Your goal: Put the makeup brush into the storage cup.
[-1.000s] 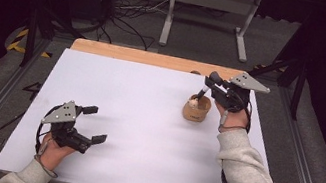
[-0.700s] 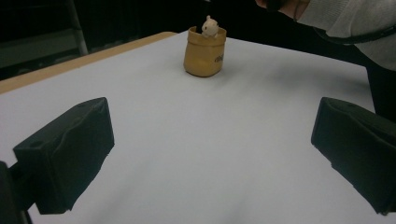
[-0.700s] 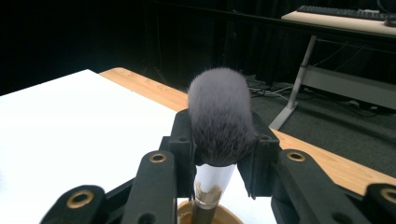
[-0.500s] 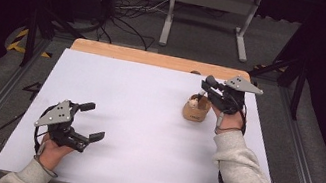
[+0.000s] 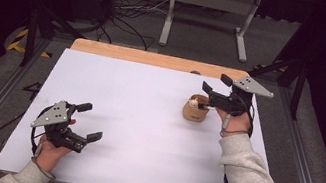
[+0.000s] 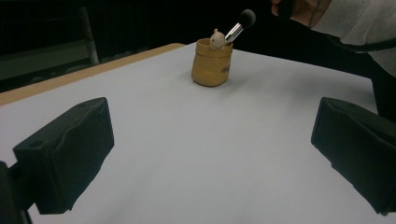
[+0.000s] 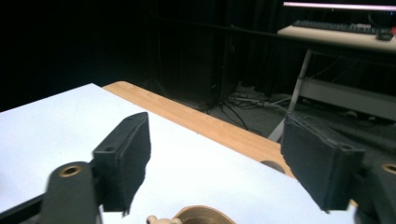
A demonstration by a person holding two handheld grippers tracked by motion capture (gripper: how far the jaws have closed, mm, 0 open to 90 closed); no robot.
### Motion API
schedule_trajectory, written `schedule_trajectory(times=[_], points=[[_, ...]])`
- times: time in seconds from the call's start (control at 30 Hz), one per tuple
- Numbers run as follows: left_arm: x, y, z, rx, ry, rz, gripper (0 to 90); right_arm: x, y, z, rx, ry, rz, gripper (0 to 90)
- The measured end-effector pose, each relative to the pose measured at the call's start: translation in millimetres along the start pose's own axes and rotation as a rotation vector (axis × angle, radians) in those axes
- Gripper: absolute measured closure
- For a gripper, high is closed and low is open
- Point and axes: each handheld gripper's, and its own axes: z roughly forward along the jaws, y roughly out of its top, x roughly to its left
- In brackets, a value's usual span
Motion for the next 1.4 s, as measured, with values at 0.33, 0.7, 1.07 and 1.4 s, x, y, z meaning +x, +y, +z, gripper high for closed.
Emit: schedule_trajectory(times=[0.33, 0.7, 1.07, 1.4], points=[[1.0, -3.4, -10.8, -0.005, 0.013, -0.04, 0.0, 1.7, 2.6, -43.9, -0.069, 0.104, -0.015, 0.2], [-2.5, -6.1, -14.4, -0.005, 0.003, -0.037, 0.0, 9.8, -20.0, -84.4, -0.108, 0.18, -0.04, 0.0], [-2.5, -7.7, -14.7, -0.011, -0.02, -0.049, 0.0, 11.9, -45.5, -101.3, -0.113, 0.201, -0.032, 0.0], [-2.4, -11.6, -15.9, -0.021, -0.032, -0.073, 0.0, 19.6, -66.8, -108.0, -0.093, 0.207, -0.044, 0.0]])
